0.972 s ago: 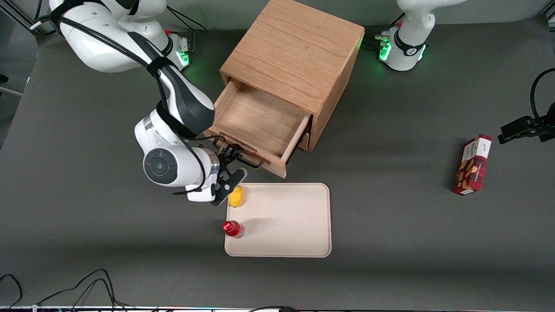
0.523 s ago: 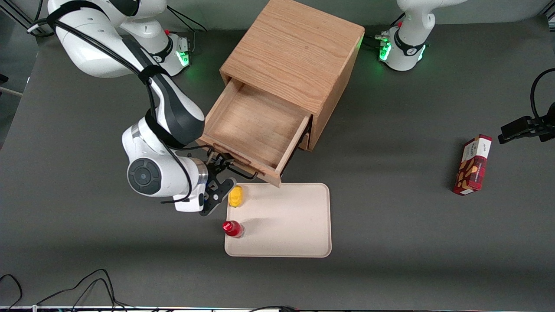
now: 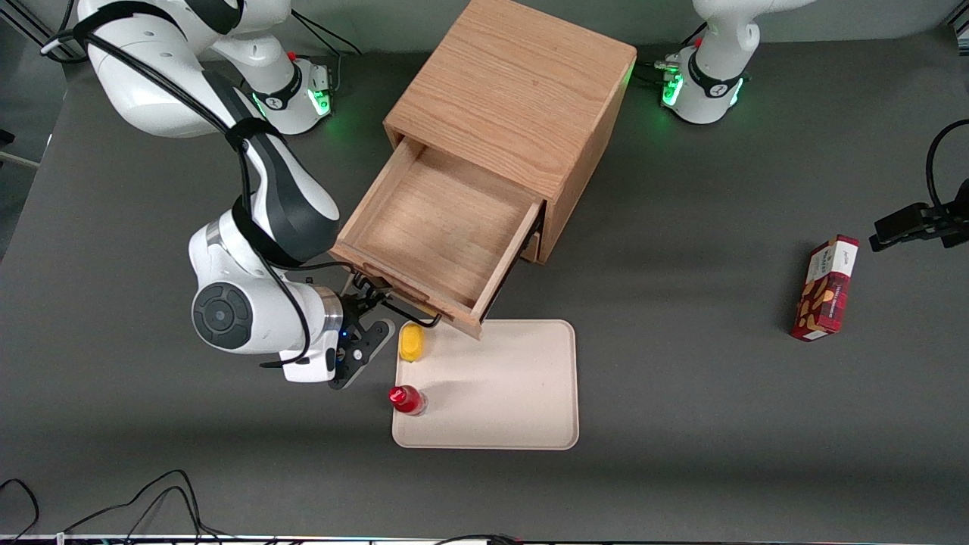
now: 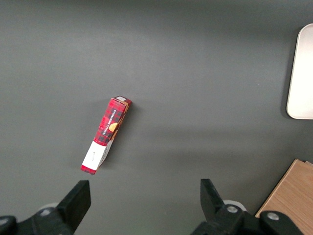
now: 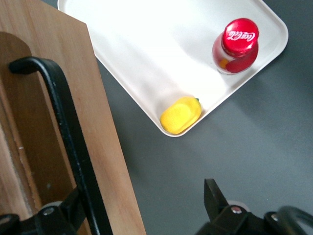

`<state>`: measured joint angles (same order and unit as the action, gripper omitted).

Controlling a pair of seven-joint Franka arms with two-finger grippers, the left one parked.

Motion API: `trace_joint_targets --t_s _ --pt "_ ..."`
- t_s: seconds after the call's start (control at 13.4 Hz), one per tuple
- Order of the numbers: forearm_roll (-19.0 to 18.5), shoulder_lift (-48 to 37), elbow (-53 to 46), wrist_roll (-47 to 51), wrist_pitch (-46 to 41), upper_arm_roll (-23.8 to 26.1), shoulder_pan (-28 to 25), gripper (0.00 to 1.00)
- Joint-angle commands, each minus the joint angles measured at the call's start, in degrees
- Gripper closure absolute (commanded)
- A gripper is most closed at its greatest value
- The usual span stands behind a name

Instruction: Open upper drawer

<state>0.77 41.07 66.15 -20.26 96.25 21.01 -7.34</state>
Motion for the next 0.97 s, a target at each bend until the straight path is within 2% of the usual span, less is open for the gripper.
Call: trace_joint_targets --t_s 0.0,0.52,0.75,0.9 --pt "-1.21 1.47 -3.83 -1.28 -1.06 -1.05 0.22 0.00" --pt "-0.42 -0.45 -8.57 -1.10 -5.45 -0.53 0.22 0.00" --pt "-1.82 -10.10 -7.97 1.17 -5.90 -0.45 -0.05 0.00" --pt "-1.91 -14.07 -7.79 2.84 -9.31 -0.97 0.31 0.00"
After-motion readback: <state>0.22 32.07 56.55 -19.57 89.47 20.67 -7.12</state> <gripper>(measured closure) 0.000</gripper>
